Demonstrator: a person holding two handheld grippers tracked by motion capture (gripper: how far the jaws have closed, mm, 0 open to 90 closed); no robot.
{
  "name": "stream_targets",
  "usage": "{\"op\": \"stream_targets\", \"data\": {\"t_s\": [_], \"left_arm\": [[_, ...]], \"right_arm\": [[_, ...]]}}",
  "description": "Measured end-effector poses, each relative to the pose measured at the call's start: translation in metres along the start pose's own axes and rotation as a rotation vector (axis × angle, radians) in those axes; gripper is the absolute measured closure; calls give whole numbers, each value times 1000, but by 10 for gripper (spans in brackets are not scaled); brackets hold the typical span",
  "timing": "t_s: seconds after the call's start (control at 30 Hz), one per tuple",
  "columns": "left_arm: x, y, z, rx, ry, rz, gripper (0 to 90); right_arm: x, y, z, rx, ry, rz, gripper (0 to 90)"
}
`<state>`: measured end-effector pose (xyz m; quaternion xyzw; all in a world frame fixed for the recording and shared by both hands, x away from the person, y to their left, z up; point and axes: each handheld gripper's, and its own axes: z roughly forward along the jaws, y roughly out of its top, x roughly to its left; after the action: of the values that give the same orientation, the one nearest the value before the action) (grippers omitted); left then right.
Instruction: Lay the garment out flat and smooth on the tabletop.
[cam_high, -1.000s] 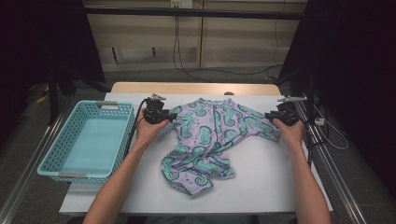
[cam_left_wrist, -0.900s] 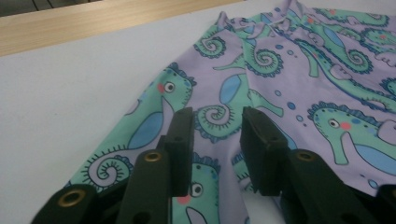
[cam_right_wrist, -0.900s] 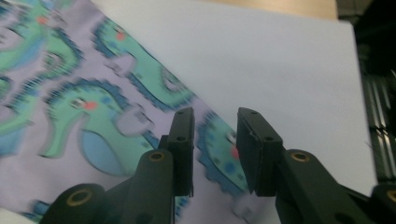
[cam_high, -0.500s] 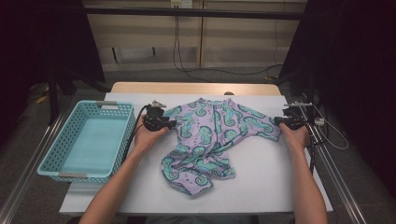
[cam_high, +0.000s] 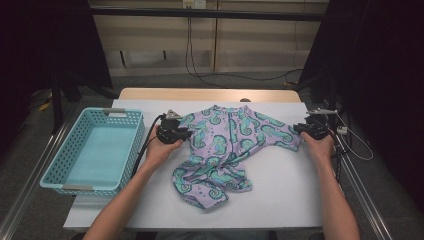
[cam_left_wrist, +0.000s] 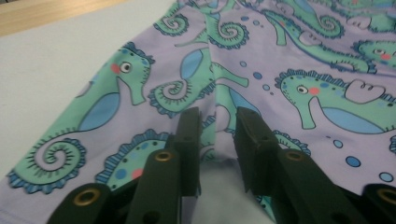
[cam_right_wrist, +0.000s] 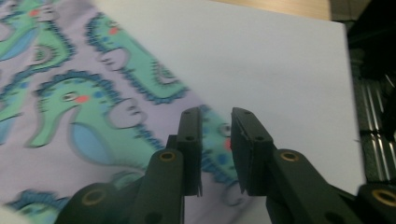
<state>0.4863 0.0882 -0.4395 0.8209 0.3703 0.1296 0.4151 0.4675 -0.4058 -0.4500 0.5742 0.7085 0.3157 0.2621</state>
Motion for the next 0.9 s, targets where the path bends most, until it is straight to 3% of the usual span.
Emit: {"op": "stream_targets", "data": {"t_s": [0.03, 0.07, 0.17, 0.2, 0.23, 0.27, 0.3, 0.47, 0.63, 0.7, 0.77, 0.9], "left_arm": [[-2, -1, 2, 11, 4, 13, 711], [-4, -2, 5, 23, -2, 17, 694], [-8, -5, 13, 35, -3, 36, 690], [-11, -7, 18, 46, -12, 38, 692], [-11, -7, 18, 46, -12, 38, 708], [-13, -10, 23, 73, -5, 51, 750], [-14, -10, 24, 69, 9, 53, 769], [-12, -9, 23, 71, -2, 6, 861], [-14, -9, 22, 63, -40, -18, 853], [-14, -9, 21, 52, -68, -47, 780], [-15, -9, 21, 44, -100, -56, 768], [-20, -8, 19, 47, -77, -30, 704]], "right_arm": [[0, 0, 0, 0, 0, 0, 735], [10, 0, -3, 7, 17, -33, 690], [18, -2, -7, -2, 47, -45, 687], [27, -5, -11, 3, 64, -77, 687], [27, -5, -11, 3, 64, -77, 687], [38, -9, -16, 7, 98, -107, 687], [43, -12, -18, 9, 112, -126, 687], [58, -24, -30, 19, 153, -167, 681], [62, -32, -37, 20, 155, -190, 660], [60, -36, -38, 23, 141, -193, 655], [56, -38, -36, 33, 133, -182, 654], [54, -41, -32, 39, 124, -172, 649]]}}
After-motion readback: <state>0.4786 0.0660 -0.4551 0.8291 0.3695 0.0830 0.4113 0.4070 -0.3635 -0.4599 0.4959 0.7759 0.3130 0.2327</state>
